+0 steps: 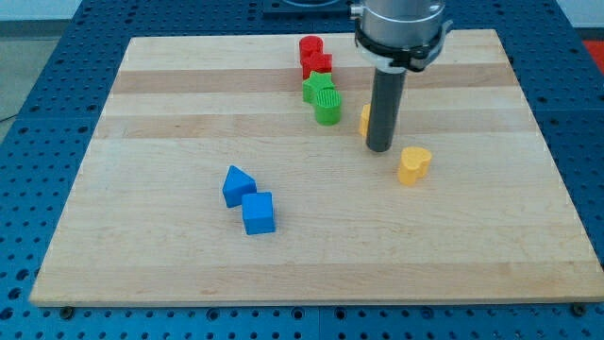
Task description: Push the yellow heart towards yellow hexagon
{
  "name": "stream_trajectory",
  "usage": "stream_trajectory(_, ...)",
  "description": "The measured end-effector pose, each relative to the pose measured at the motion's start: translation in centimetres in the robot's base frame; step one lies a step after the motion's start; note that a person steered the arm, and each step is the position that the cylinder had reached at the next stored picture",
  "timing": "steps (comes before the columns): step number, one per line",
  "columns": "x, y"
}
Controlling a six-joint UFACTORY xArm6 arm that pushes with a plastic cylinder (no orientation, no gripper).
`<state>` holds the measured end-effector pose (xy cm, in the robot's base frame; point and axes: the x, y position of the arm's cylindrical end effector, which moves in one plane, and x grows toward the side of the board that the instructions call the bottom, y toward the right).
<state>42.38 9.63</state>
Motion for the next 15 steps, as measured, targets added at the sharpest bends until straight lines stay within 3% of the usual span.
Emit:
stream_trajectory(1, -2.6, 3.9)
stream_trajectory(4, -3.1, -4.6)
stream_trajectory(6, -1.6, 10.9)
stream_trajectory(7, 4.6, 13.6)
stream_trajectory(8, 6.0, 9.9)
stream_trajectory(11, 4.3, -4.6)
stream_trajectory(13, 6.1, 2.6)
stream_trajectory(15, 3.0, -1.3)
